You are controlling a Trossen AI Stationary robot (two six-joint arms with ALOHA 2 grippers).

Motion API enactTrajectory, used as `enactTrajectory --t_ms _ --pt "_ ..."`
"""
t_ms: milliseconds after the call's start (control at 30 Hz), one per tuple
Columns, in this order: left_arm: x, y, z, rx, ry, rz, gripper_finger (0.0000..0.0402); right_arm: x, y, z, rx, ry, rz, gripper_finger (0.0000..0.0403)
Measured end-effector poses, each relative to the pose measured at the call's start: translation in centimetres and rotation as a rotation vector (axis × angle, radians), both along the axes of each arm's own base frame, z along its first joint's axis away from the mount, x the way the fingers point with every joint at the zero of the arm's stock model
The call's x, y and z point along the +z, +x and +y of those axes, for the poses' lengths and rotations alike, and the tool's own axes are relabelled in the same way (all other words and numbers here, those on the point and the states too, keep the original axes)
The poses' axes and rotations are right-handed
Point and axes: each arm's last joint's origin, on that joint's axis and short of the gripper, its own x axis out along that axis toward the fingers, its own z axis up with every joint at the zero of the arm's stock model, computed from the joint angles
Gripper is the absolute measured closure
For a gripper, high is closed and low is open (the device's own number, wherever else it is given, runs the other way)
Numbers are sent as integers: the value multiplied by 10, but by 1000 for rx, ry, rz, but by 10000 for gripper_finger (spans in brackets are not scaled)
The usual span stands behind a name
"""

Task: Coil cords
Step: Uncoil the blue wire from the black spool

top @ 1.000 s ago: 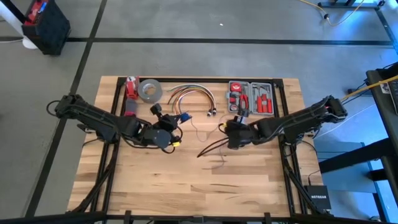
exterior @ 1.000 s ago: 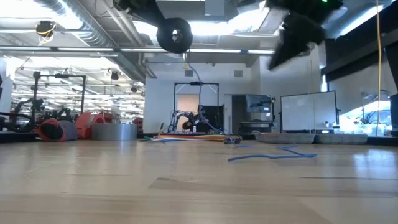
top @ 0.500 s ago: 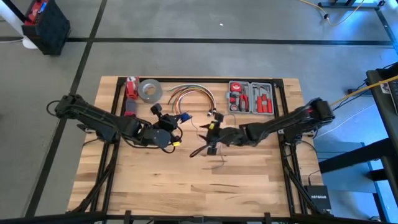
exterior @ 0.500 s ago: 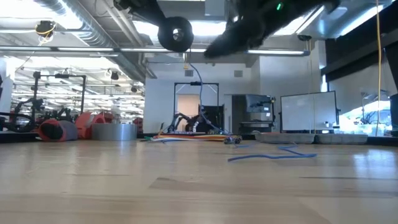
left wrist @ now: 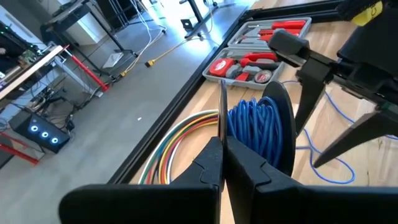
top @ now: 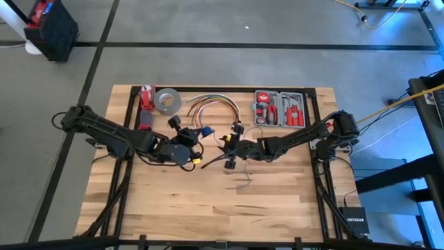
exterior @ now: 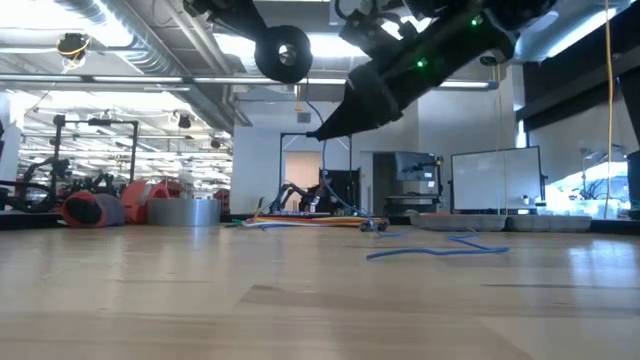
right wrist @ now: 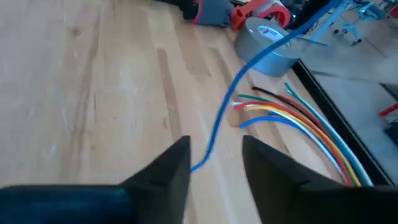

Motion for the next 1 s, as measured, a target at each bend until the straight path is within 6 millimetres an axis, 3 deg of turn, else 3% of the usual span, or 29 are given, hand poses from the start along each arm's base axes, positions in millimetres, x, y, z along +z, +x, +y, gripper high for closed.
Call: enactTrajectory --t_ms 233,367,500,600,700,867,1000 --pt "-1 0 -1 -22 -15 10 400 11 -8 -1 25 -82 80 390" --pt "-2 1 -2 -69 -40 34 400 32 -20 -5 -34 -137 69 381" --pt "-3 2 -2 -99 -78 44 400 73 -39 -9 -63 -175 -24 396" --pt "-7 5 1 -86 -79 54 400 103 -52 -8 15 -116 -161 390" --pt "-10 13 10 -55 -70 49 400 118 -55 -4 177 -39 -258 390" --pt "-5 22 29 65 -45 -56 400 101 -46 20 406 37 -204 396" --pt "13 22 34 83 11 -150 400 78 -50 31 327 -23 -15 395"
